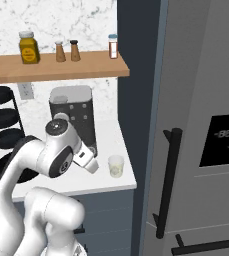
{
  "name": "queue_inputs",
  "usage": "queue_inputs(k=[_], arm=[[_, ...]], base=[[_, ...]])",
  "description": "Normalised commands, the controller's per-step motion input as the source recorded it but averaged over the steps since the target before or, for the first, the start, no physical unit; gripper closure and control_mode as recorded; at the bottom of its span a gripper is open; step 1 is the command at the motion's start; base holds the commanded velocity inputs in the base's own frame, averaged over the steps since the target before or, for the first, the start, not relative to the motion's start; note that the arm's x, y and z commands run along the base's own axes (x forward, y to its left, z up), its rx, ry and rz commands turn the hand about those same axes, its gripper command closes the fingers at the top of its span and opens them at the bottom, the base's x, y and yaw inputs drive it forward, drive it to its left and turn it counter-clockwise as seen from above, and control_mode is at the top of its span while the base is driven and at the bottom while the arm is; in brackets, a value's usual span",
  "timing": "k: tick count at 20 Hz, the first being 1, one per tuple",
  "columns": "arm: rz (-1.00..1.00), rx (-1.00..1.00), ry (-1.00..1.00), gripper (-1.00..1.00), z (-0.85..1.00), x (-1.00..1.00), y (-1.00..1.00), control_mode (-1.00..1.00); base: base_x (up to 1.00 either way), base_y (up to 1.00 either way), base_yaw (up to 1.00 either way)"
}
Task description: Grab a lemon wedge from the fridge and one ice cube from the ice bowl, and put them in the glass of lemonade.
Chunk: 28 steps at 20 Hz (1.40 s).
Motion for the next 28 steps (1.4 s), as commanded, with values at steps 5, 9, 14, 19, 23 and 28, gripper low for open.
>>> queue_inputs(k=[5,9,14,19,23,28], arm=[[0.08,0.00,-0.04,-1.00,0.49,-0.64,0.33,-1.00],[0.12,0.00,-0.09,-1.00,0.49,-0.57,0.23,-1.00],[0.03,0.00,-0.05,-1.00,0.14,-0.23,0.06,-1.00],[0.00,0.00,0.00,-1.00,0.00,0.00,0.00,-1.00],[0.00,0.00,-0.01,-1.00,0.00,-0.11,-0.01,1.00],[0.00,0.00,0.00,-1.00,0.00,0.00,0.00,1.00]], base=[[0.00,0.00,0.00],[0.00,0.00,0.00],[0.00,0.00,0.00],[0.00,0.00,0.00],[-0.16,-0.02,0.00],[-1.00,-0.27,-0.04]])
